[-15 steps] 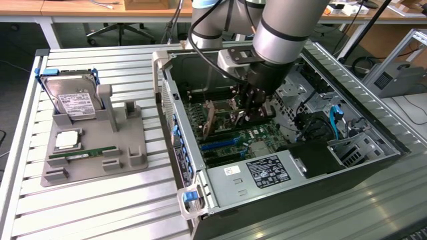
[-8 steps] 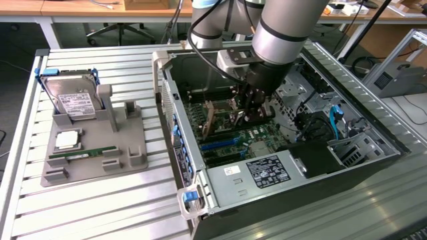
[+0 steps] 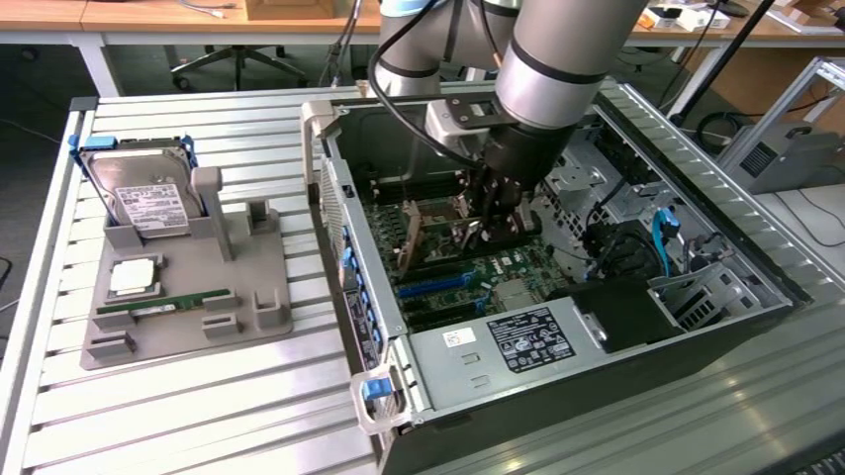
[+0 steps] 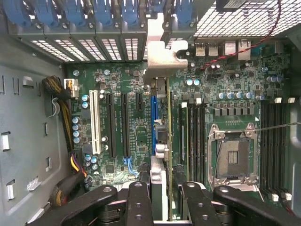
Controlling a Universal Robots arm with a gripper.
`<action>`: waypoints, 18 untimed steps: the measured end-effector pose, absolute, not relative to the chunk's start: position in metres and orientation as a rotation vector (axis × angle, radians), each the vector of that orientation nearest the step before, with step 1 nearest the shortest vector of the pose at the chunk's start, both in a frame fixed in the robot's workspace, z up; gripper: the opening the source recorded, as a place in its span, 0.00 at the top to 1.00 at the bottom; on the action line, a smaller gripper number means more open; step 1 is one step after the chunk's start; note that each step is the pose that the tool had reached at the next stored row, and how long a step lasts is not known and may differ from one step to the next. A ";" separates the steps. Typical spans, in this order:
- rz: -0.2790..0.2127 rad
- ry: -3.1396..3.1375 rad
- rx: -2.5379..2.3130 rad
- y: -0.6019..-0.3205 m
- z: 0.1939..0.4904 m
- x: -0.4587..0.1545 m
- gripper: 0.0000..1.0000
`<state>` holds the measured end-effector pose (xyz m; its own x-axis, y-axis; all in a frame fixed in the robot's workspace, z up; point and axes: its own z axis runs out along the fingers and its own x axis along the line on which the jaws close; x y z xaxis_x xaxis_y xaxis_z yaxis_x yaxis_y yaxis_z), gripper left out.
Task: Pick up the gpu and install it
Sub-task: 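Insert the gpu into the slot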
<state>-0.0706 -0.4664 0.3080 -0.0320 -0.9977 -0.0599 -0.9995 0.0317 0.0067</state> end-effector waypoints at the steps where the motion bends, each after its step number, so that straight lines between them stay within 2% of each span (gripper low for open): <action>1: 0.072 2.228 -2.158 -0.466 0.308 -0.071 0.70; 18: 0.071 2.229 -2.159 -0.465 0.306 -0.076 0.70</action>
